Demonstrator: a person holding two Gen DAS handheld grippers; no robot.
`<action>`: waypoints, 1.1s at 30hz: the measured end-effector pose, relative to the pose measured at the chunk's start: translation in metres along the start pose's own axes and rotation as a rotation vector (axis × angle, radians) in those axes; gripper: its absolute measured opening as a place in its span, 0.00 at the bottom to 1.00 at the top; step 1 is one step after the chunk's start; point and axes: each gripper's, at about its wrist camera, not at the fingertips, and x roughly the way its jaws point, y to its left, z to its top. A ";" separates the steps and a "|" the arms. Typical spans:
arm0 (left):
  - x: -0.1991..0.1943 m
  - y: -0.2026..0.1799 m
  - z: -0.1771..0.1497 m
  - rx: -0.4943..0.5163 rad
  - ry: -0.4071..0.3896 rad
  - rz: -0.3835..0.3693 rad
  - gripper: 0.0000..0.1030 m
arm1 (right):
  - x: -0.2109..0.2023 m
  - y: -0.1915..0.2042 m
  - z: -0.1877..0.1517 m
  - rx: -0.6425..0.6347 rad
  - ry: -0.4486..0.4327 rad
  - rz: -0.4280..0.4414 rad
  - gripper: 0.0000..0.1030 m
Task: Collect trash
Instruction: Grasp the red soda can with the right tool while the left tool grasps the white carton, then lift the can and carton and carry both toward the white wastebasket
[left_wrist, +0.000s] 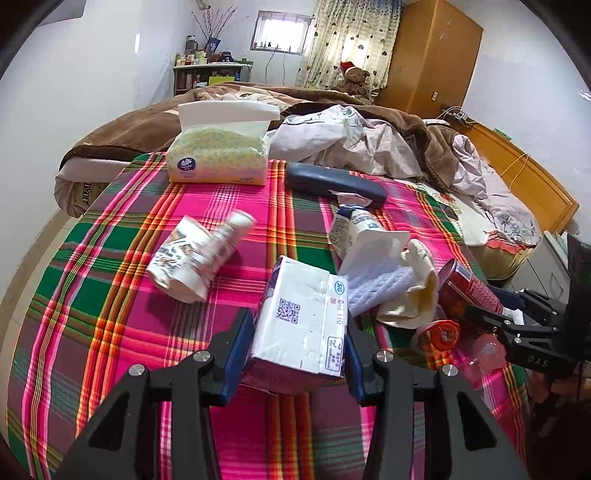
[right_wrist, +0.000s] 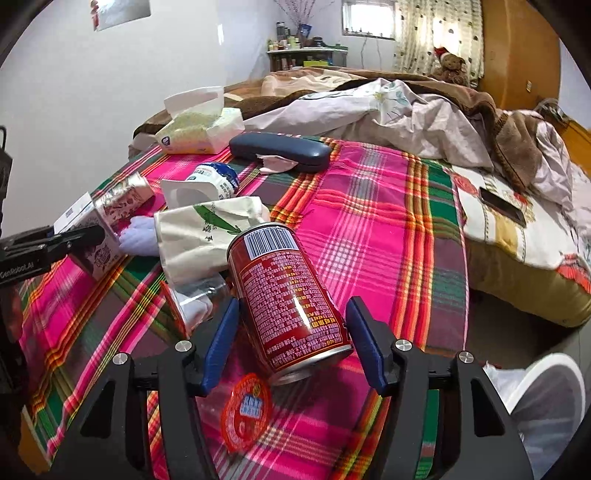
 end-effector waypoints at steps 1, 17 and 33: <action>-0.002 -0.001 -0.001 -0.001 -0.001 -0.004 0.46 | -0.002 -0.002 -0.002 0.017 -0.003 0.000 0.59; -0.026 -0.010 -0.019 -0.022 -0.022 -0.007 0.46 | -0.021 -0.011 -0.020 0.073 -0.021 -0.043 0.56; -0.027 -0.024 -0.030 -0.022 0.007 -0.038 0.46 | 0.007 -0.014 -0.003 0.088 0.093 0.052 0.57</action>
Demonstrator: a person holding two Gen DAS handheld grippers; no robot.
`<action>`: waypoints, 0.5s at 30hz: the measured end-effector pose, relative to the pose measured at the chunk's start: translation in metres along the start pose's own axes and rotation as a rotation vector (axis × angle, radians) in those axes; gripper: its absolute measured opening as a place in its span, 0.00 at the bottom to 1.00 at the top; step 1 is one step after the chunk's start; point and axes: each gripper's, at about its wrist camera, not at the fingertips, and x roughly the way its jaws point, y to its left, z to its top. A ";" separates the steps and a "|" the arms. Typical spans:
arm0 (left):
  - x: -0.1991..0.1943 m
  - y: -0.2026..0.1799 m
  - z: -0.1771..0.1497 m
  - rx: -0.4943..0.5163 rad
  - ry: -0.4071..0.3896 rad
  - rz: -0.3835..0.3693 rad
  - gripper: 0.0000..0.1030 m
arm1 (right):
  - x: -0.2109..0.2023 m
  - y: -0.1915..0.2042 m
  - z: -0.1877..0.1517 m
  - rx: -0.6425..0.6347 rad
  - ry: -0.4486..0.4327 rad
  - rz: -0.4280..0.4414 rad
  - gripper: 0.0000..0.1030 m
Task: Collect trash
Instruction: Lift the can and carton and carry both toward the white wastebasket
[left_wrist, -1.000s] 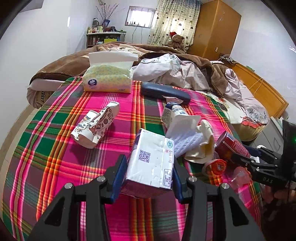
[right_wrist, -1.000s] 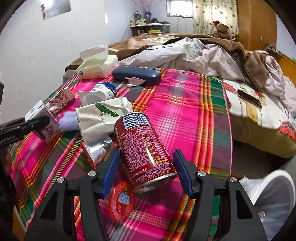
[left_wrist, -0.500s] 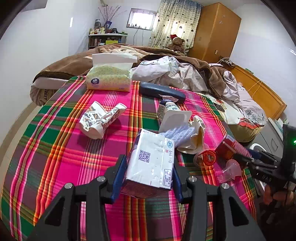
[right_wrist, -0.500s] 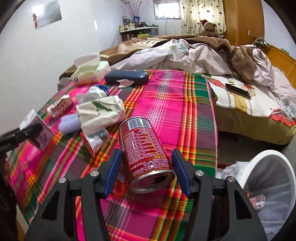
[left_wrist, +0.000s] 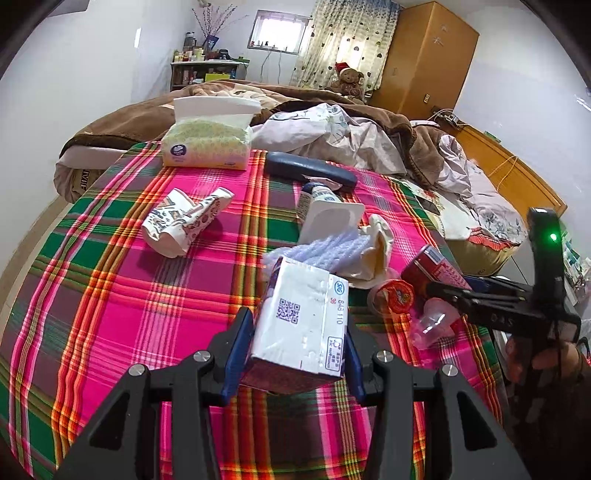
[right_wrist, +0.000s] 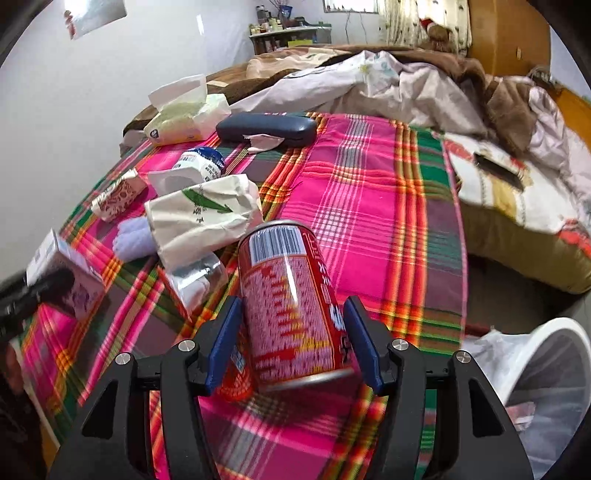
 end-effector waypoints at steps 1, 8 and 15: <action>-0.001 -0.001 0.000 -0.001 -0.001 -0.004 0.46 | -0.001 -0.001 -0.001 0.019 -0.004 0.006 0.57; -0.006 -0.012 -0.001 0.014 -0.011 -0.008 0.46 | -0.019 -0.003 -0.010 0.067 -0.081 -0.001 0.55; -0.017 -0.029 -0.002 0.040 -0.028 -0.026 0.46 | -0.047 -0.007 -0.017 0.108 -0.166 0.013 0.54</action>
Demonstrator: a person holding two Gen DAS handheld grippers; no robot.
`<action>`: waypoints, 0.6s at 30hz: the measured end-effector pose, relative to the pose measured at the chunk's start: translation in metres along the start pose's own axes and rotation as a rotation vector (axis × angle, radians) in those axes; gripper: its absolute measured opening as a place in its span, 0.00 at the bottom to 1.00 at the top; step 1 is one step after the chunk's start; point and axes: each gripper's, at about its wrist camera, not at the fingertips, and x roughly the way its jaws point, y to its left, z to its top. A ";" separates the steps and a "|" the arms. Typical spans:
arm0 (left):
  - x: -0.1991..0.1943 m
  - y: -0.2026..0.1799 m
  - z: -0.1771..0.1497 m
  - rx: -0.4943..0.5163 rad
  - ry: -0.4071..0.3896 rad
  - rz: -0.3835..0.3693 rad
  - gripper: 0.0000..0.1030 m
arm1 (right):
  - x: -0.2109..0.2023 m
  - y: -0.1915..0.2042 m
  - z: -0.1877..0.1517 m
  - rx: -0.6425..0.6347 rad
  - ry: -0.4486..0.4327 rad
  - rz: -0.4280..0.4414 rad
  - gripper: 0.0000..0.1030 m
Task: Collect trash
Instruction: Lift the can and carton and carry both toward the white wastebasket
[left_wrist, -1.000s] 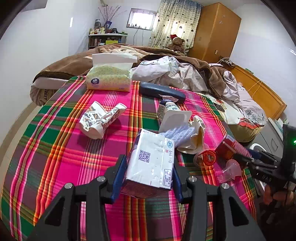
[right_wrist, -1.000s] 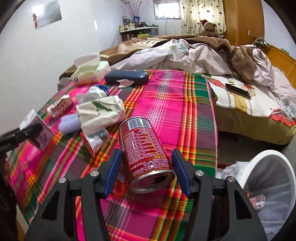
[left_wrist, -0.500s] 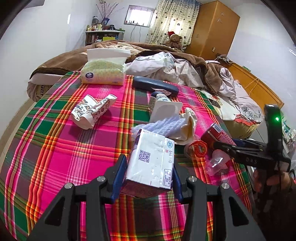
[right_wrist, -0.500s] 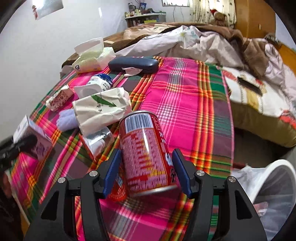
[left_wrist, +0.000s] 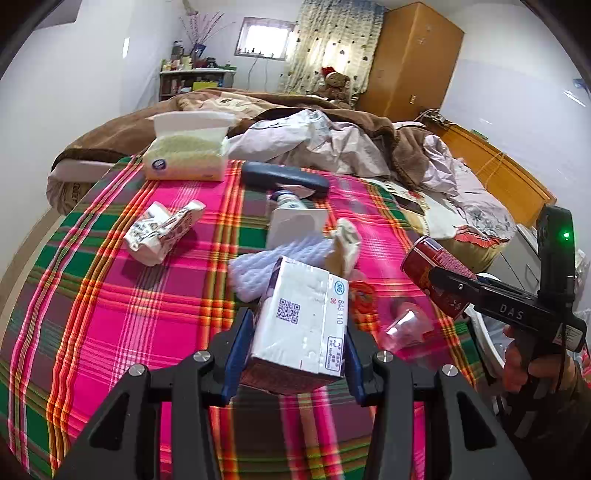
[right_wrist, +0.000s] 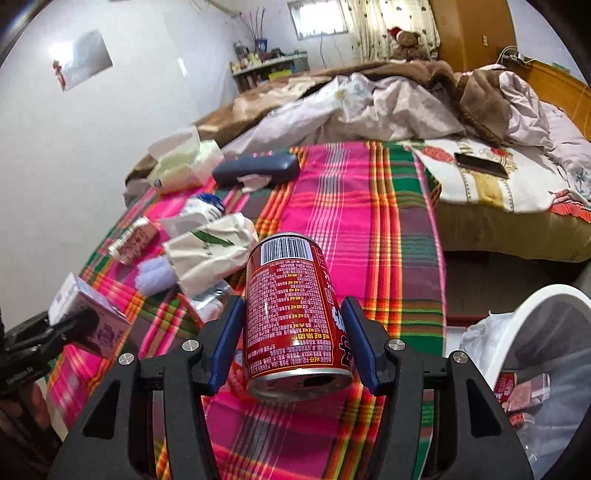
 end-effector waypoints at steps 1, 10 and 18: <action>-0.002 -0.004 0.001 0.006 -0.003 -0.001 0.46 | -0.004 0.000 -0.001 0.002 -0.011 0.003 0.54; -0.010 -0.049 -0.001 0.086 -0.012 -0.064 0.46 | -0.046 -0.014 -0.015 0.061 -0.084 -0.018 0.54; -0.014 -0.105 -0.002 0.169 -0.026 -0.143 0.46 | -0.081 -0.042 -0.033 0.121 -0.143 -0.106 0.54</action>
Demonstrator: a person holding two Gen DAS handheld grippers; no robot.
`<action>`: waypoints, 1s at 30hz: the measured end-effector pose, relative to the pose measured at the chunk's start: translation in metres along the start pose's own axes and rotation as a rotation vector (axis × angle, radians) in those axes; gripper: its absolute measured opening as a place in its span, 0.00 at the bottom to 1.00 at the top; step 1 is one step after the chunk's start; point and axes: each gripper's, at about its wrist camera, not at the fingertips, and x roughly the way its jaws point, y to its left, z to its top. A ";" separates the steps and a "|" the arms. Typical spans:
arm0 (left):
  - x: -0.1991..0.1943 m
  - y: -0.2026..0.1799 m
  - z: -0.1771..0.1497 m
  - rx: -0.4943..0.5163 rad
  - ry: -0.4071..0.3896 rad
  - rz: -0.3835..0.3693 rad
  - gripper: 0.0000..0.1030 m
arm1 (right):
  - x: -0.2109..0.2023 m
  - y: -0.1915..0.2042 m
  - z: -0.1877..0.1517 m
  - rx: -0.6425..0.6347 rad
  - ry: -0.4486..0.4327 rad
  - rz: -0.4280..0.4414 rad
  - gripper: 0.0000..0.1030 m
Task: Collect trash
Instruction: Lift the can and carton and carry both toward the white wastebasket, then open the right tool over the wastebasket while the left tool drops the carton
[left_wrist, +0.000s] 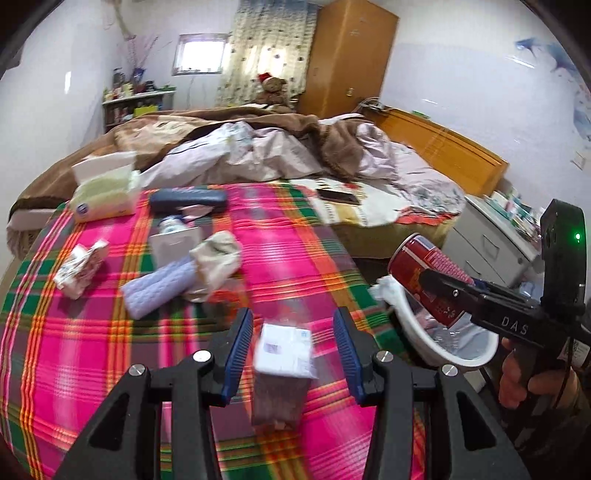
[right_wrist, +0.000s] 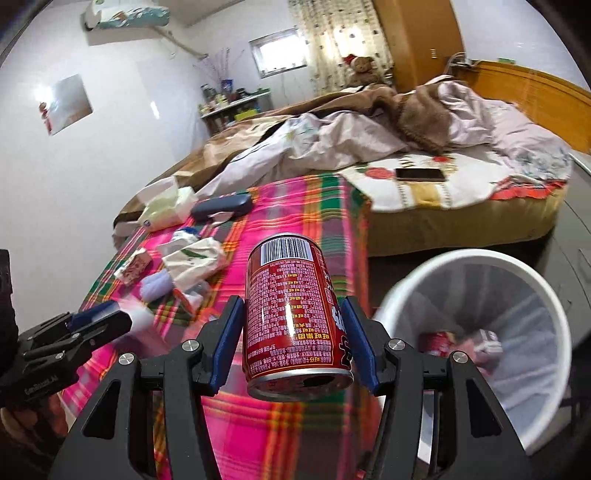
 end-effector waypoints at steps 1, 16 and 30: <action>0.002 -0.007 0.001 0.013 -0.003 -0.008 0.46 | -0.003 -0.003 -0.001 0.006 -0.005 -0.005 0.54; 0.018 -0.012 -0.030 -0.008 0.080 -0.091 0.73 | -0.017 -0.017 -0.017 0.059 -0.039 -0.005 0.54; 0.064 -0.057 -0.054 0.076 0.224 -0.053 0.78 | -0.033 -0.024 -0.026 0.053 -0.054 -0.040 0.54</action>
